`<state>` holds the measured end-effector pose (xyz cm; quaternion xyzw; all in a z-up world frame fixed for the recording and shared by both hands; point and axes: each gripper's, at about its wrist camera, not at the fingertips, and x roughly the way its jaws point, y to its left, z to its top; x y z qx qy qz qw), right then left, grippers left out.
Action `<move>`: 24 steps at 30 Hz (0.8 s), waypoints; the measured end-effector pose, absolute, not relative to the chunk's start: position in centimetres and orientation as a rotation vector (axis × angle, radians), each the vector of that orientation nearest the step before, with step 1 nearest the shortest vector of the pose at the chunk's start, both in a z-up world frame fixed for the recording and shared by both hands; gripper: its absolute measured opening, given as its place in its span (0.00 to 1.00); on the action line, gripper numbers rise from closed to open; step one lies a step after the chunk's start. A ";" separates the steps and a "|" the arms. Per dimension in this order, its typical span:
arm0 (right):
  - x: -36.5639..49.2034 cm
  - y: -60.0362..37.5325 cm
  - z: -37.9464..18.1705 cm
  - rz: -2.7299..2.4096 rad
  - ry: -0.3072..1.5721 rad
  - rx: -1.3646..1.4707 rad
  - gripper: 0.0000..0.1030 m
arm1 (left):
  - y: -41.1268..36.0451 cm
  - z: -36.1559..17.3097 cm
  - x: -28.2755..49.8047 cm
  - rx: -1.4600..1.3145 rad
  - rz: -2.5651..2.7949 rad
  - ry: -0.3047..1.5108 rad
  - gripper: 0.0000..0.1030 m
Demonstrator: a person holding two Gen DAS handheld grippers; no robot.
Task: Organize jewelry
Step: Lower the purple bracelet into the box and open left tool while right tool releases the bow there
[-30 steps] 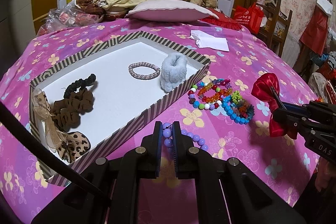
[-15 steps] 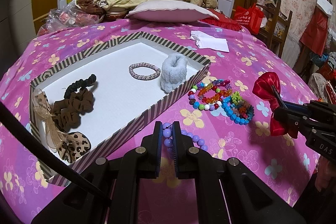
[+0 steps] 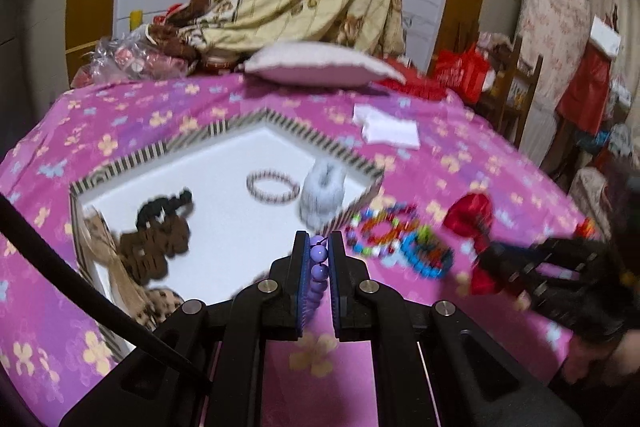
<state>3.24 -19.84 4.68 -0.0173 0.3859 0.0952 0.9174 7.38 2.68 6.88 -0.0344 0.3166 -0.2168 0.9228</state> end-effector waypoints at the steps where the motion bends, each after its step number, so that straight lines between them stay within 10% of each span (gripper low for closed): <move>1: 3.4 -19.7 4.7 0.202 0.790 -0.034 0.17 | 2.9 7.5 7.4 -0.085 -0.450 0.638 0.06; 24: 9.9 -11.5 6.2 0.445 0.627 0.003 0.17 | 6.9 6.1 20.5 -0.268 -0.322 0.687 0.08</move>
